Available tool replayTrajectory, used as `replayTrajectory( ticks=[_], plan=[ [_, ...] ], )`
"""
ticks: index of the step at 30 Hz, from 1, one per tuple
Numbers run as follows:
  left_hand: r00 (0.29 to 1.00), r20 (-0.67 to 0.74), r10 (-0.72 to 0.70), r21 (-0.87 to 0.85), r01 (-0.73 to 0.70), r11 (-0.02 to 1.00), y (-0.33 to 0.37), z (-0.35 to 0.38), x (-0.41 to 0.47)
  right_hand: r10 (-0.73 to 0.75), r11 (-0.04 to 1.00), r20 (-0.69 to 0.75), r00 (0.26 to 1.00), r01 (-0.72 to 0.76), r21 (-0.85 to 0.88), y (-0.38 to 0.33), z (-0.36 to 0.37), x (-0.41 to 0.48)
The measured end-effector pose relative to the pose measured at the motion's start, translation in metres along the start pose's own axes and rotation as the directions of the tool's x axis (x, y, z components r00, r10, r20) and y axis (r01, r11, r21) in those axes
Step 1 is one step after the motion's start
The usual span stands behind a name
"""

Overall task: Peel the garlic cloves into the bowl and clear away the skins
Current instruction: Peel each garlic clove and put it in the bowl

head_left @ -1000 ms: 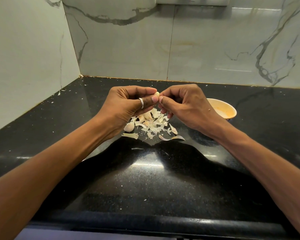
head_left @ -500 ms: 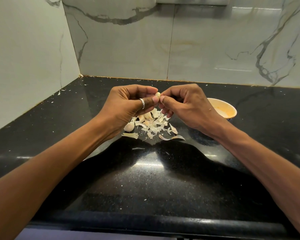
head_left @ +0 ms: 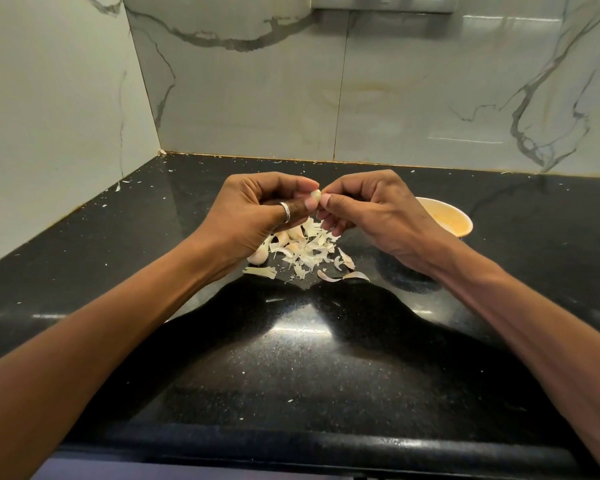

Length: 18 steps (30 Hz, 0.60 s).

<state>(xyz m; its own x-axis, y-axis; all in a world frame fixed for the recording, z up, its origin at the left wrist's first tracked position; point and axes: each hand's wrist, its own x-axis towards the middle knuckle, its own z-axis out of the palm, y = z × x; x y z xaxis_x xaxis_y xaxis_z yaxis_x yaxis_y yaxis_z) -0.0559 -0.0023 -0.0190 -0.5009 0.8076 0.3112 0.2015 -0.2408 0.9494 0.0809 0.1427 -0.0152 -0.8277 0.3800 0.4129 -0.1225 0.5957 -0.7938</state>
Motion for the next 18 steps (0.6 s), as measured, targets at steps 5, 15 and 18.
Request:
replayTrajectory(
  ticks=[5, 15, 18],
  plan=[
    [1.000, 0.003, 0.017, 0.034, -0.017, 0.999, -0.0020, -0.0011, 0.0007, 0.050, 0.997, 0.018, 0.999, -0.051, 0.060, -0.0021, -0.0013, -0.0017],
    [0.999, 0.024, 0.031, 0.032, -0.032, 0.999, -0.0042, 0.0001, 0.0012, 0.049, 0.996, -0.016, 0.999, -0.047, 0.072, -0.0007, 0.0015, -0.0009],
    [0.999, 0.028, 0.024, 0.032, -0.025, 0.999, -0.0030, 0.0004, 0.0015, 0.058, 0.994, -0.025, 0.998, -0.056, 0.091, -0.0027, 0.0041, -0.0005]
  ],
)
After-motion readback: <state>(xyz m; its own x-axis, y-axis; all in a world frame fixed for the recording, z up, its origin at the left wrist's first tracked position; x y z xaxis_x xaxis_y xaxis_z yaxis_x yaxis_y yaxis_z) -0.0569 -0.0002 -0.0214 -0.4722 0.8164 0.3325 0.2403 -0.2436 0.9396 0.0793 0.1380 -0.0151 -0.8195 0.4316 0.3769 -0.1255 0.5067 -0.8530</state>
